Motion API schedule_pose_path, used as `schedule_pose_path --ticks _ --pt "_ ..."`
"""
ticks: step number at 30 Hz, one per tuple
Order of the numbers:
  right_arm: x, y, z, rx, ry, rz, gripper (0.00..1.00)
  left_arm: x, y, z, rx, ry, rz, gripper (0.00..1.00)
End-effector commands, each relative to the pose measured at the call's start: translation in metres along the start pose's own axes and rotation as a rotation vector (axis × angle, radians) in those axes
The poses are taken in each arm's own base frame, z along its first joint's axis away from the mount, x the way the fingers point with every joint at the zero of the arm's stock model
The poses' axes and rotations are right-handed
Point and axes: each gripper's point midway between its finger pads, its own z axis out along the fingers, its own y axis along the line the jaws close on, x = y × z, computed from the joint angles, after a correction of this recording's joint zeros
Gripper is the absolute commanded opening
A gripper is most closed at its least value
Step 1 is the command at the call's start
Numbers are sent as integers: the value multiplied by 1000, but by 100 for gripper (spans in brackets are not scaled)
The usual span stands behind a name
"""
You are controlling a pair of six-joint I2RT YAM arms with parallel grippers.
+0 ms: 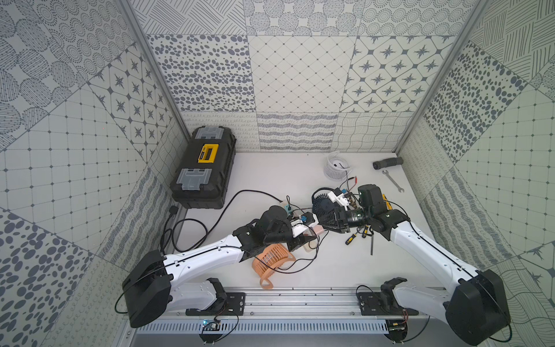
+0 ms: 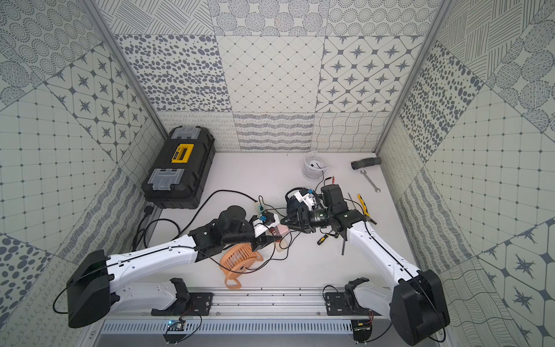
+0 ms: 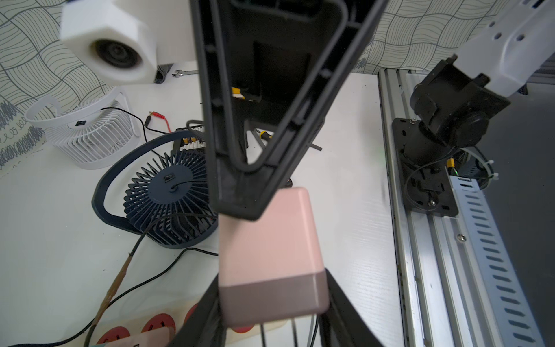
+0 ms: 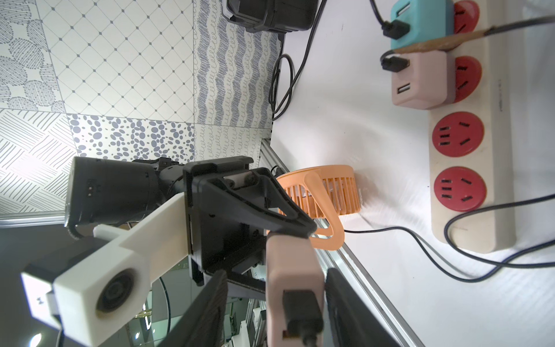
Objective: Plug the desk fan into the power strip
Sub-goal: Pick up the plug from the center of the board.
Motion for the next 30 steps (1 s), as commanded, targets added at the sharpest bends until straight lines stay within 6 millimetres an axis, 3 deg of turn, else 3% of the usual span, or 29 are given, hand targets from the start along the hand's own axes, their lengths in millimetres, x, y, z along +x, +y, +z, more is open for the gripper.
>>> schedule_pose_path --ticks 1,21,27,29,30 --pt "7 0 1 -29 27 -12 51 -14 -3 -3 11 -53 30 21" --pt "12 11 1 -84 35 -53 36 -15 -2 0 10 -66 6 21" --pt "11 13 1 -102 29 -62 23 -14 -1 2 6 -68 0 21" --pt "8 14 1 -94 11 -72 18 -13 2 2 -8 -67 -20 25" --pt "6 14 0 -89 0 -79 16 -12 4 2 -23 -72 -37 33"
